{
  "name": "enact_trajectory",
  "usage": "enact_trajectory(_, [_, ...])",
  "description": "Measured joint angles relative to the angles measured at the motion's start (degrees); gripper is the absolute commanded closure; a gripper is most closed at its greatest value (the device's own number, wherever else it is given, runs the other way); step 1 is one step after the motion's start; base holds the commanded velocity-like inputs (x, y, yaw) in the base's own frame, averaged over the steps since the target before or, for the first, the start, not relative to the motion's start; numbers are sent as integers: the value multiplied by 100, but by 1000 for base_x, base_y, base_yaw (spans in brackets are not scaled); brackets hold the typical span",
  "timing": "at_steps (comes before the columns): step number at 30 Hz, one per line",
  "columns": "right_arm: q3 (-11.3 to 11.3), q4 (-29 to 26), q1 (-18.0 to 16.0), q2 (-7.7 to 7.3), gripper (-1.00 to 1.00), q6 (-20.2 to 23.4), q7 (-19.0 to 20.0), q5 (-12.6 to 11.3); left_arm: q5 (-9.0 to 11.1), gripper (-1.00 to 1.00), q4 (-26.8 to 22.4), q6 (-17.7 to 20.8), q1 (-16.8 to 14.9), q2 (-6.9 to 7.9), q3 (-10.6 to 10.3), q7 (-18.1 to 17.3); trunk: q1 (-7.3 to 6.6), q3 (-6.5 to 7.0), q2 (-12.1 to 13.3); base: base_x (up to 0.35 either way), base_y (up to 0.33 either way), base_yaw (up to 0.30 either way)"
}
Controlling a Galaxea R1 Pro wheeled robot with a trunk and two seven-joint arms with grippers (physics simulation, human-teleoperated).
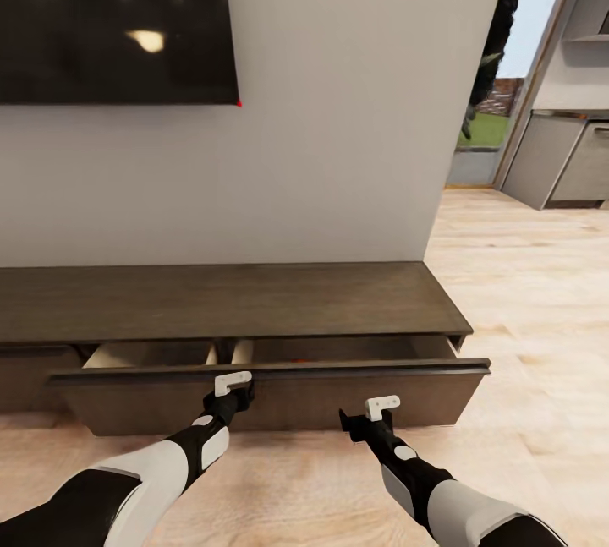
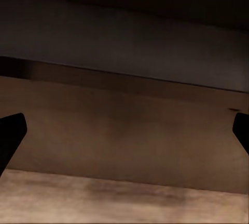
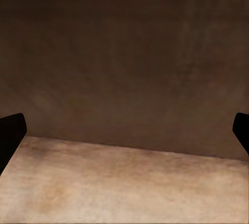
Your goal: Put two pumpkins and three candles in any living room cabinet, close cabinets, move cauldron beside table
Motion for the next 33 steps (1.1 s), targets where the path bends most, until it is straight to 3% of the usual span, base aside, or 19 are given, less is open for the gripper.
enact_trajectory(7, [-1,0,0,0,-100,0,0,0,-2,-100,-1,2,0,0,0,-1,0,0,0,222,0,0])
enact_trajectory(33, [1,0,0,0,-100,-3,0,0,-8,-100,-1,0,-1,0,-10,-7,3,0,0,62,0,0])
